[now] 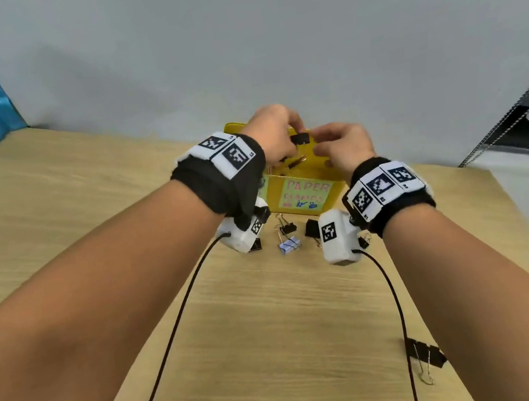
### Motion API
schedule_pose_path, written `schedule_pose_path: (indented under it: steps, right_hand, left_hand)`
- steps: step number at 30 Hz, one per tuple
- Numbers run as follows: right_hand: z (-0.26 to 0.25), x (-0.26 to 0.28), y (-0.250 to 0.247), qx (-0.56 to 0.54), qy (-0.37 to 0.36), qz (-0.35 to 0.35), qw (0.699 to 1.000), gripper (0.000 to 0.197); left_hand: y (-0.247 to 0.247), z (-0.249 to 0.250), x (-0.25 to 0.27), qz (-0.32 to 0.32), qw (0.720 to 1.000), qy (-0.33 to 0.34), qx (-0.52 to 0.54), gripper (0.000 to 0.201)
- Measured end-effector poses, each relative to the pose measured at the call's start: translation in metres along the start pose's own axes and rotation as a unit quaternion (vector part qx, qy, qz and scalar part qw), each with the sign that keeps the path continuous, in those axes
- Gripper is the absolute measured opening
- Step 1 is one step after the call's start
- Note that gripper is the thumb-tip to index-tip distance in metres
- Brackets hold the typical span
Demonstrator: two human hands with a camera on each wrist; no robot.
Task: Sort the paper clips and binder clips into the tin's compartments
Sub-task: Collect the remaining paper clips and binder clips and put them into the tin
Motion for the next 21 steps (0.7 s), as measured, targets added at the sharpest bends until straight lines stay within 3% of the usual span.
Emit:
schedule_pose_path:
  steps: [4,7,10,13,15,17,21]
  right_hand:
    - [0.004,0.017,-0.015,-0.049,-0.021,0.101,0.994,0.026]
    - [-0.002,0.041,-0.012,-0.032,-0.082,0.105,0.991,0.024]
    - [-0.009,0.062,0.011,0.057,-0.158,0.045,0.985,0.022]
    - [-0.002,0.076,0.051,0.208,-0.169,-0.074,0.961,0.023]
    - [0.011,0.085,0.081,0.321,-0.153,-0.166,0.920,0.041]
    - [0.021,0.092,0.106,0.388,-0.151,-0.221,0.882,0.061]
    - [0.030,0.093,0.135,0.396,-0.156,-0.242,0.872,0.074]
  left_hand:
    - [0.021,-0.004,-0.003,-0.074,0.995,0.030,-0.057,0.057]
    - [0.014,-0.016,0.023,-0.037,0.998,0.042,-0.034,0.046]
    - [0.019,-0.049,0.056,-0.031,0.999,0.015,-0.009,0.031]
    - [0.045,-0.094,0.079,-0.127,0.988,-0.041,-0.079,0.051]
    - [0.059,-0.117,0.088,-0.184,0.972,-0.076,-0.128,0.070]
    - [0.066,-0.125,0.090,-0.194,0.968,-0.084,-0.134,0.072]
    - [0.070,-0.121,0.088,-0.169,0.973,-0.064,-0.142,0.055]
Point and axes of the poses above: each hand's wrist, its own x-axis away from the middle knuckle, its own y-axis out of the palm, z = x × y, the point moved 7 cm from there along -x, towards the middle knuckle, and after that the axes turned 6 degrees about y, right-handed, at the moved point
